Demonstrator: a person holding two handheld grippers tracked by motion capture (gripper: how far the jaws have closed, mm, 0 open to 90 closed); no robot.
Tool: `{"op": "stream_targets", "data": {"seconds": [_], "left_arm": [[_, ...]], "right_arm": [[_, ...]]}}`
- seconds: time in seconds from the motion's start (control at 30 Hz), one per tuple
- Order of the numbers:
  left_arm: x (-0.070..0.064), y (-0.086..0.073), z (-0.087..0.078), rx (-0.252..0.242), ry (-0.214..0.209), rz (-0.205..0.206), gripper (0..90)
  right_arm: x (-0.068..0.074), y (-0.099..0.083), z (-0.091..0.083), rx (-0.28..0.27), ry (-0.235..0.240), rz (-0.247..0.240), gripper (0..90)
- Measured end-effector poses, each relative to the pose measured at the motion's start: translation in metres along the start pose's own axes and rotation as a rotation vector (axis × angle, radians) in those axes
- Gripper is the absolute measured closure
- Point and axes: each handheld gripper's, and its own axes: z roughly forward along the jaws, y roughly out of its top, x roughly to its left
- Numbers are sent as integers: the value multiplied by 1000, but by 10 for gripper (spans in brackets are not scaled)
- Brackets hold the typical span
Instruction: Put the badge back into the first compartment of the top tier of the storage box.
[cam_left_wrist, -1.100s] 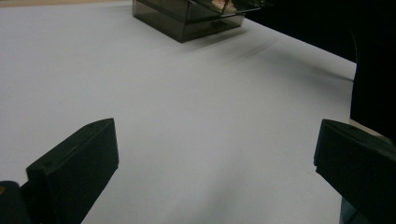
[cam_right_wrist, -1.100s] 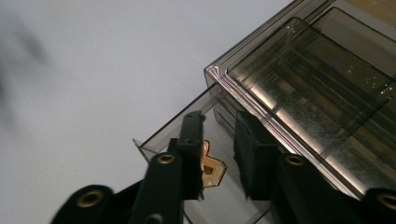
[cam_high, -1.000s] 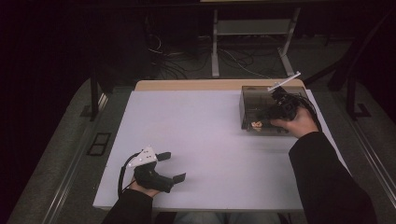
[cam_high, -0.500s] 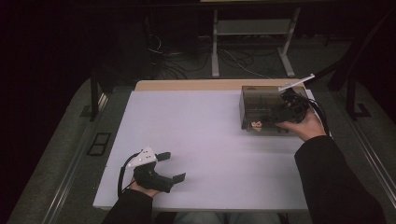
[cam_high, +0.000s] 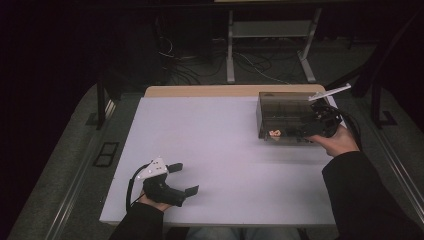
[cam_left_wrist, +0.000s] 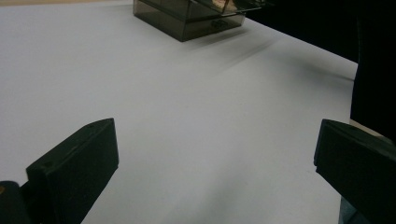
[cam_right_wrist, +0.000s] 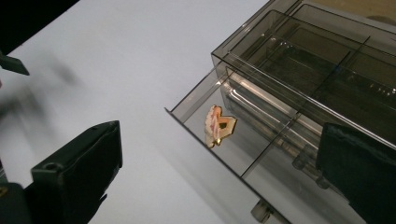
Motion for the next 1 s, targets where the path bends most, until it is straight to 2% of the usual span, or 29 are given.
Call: {"op": "stream_targets", "data": {"seconds": [0.4,1.0], "left_arm": [[0,0,0,1,1,-2,0],[0,0,0,1,2,-3,0]], "right_arm": [[19,-16,-10,-26,4,-33,0],[36,-50,-11,-75,22,-48,0]]}}
